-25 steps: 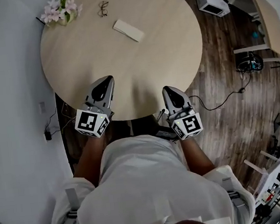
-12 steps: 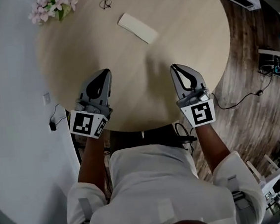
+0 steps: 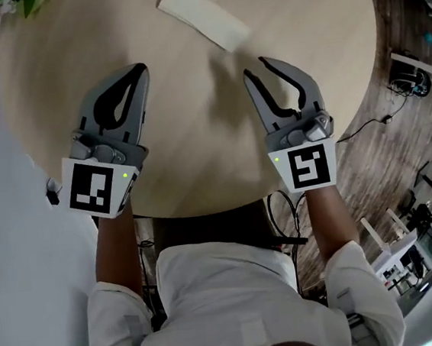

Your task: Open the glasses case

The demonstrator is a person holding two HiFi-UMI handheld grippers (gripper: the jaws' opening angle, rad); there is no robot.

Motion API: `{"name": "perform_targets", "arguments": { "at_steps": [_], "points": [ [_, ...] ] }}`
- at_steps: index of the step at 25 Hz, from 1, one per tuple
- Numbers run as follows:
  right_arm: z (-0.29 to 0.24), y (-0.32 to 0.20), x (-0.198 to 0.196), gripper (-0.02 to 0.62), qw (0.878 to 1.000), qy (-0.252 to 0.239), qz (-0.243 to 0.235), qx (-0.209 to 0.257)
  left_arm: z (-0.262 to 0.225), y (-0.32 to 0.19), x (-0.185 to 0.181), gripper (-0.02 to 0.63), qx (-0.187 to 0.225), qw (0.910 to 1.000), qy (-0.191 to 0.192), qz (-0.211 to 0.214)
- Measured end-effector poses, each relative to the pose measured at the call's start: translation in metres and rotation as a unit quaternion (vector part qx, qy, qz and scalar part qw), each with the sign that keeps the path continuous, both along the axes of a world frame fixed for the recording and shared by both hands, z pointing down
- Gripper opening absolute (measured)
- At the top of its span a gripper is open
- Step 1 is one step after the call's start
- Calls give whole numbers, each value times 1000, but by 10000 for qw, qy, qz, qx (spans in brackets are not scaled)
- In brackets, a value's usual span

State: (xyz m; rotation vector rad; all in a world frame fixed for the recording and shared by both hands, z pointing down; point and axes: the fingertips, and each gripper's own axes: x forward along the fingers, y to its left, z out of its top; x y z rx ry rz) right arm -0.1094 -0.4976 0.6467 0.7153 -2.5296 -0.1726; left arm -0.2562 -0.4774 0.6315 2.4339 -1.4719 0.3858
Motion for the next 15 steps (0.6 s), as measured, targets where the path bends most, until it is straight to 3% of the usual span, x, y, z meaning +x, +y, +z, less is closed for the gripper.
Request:
{"name": "perform_targets", "arguments": {
  "at_steps": [3,8,15],
  "points": [
    [12,2,-13,107,9995,205,-117,212,24,-2,-2,12,-102,9992,-271,267],
    [58,-19,-19,109,9958,820,-140,378,48,-37,-2,12,-30,9997,-30,240],
    [99,-24,-12,107,9700,2079,-519,1151,58,-50,28,12,307,9970,-13,709]
  ]
}}
